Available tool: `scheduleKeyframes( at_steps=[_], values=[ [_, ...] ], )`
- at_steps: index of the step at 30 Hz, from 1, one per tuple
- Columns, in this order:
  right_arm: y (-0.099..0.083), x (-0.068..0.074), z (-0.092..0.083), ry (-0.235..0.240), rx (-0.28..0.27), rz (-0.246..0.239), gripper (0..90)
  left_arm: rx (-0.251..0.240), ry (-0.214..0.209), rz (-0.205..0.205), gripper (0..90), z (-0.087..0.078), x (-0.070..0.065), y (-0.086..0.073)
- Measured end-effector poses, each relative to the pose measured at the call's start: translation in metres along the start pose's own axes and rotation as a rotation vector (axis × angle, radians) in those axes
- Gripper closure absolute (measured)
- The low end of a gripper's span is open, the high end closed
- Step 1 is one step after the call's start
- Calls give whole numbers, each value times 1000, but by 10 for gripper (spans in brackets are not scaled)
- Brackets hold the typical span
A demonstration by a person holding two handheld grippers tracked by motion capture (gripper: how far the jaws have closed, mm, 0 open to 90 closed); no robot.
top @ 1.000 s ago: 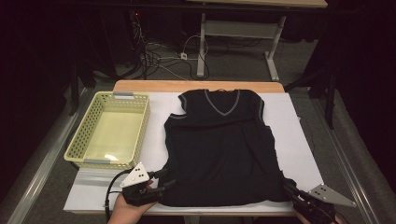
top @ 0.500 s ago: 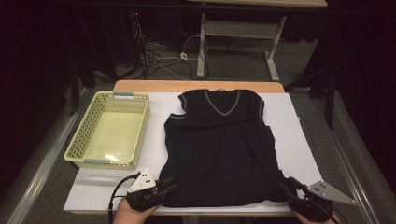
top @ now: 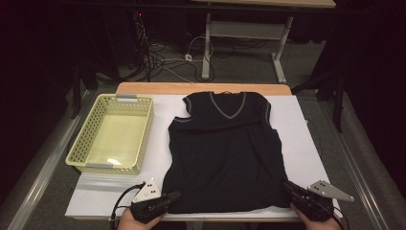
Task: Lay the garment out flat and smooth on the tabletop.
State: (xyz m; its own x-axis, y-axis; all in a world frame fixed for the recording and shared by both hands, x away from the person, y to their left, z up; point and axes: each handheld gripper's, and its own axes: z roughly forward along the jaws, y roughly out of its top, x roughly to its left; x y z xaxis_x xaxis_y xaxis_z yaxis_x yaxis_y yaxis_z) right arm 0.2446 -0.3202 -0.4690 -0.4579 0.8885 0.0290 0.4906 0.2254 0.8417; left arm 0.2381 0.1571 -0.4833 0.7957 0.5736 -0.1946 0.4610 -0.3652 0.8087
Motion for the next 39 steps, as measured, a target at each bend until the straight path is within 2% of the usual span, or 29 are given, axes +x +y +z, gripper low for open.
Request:
scheduleKeyframes(
  at_steps=[2, 4, 7, 9, 12, 14, 16, 18, 19, 21, 23, 24, 25, 27, 28, 31, 32, 34, 38, 39],
  values=[
    [-2, 1, -8, 11, -7, -5, 844, 3, -6, 14, 851, -5, -4, 4],
    [-2, 2, -16, 3, -5, -27, 844, 11, -7, 29, 852, -11, -7, 8],
    [0, 1, -29, 5, -4, -35, 844, 7, -7, 46, 852, -21, -12, 8],
    [-3, 3, -39, -7, 2, -65, 843, -8, -11, 45, 852, -26, -14, 5],
    [-12, 6, -53, -4, -25, -59, 842, -27, -24, 41, 851, -31, -18, -5],
    [-22, 8, -60, -8, -31, -52, 837, -30, -58, 23, 851, -34, -22, -12],
    [-30, 9, -66, 9, -30, -53, 803, -7, -99, 39, 845, -39, -27, -14],
    [-33, 10, -73, 12, -35, -56, 745, -21, -90, 70, 798, -46, -33, -17],
    [-33, 10, -76, 8, -46, -53, 731, -30, -92, 69, 790, -48, -33, -19],
    [-30, 9, -80, 1, -66, -32, 702, -50, -67, 68, 716, -49, -31, -18],
    [-29, 7, -80, -1, -78, -29, 694, -75, -52, 26, 604, -47, -25, -18],
    [-30, 7, -79, -1, -77, -22, 691, -85, -55, 9, 597, -46, -22, -20],
    [-30, 7, -77, -1, -71, -23, 689, -87, -41, 1, 567, -44, -19, -21],
    [-32, 7, -72, -1, -55, -27, 681, -68, 20, -10, 522, -41, -11, -24],
    [-33, 6, -69, -2, -45, -24, 676, -49, 38, -30, 515, -39, -7, -26],
    [-33, 5, -61, -7, -28, -30, 671, -40, 27, -106, 514, -33, 3, -30],
    [-32, 5, -59, -7, -23, -29, 671, -35, 30, -117, 498, -31, 4, -30],
    [-32, 6, -55, -4, -16, -33, 669, -44, 26, -102, 514, -28, 3, -28],
    [-31, 7, -49, 0, -5, -38, 667, -70, 46, -70, 540, -22, -3, -21],
    [-31, 7, -48, 1, -5, -42, 667, -79, 65, -51, 540, -20, -6, -19]
  ],
)
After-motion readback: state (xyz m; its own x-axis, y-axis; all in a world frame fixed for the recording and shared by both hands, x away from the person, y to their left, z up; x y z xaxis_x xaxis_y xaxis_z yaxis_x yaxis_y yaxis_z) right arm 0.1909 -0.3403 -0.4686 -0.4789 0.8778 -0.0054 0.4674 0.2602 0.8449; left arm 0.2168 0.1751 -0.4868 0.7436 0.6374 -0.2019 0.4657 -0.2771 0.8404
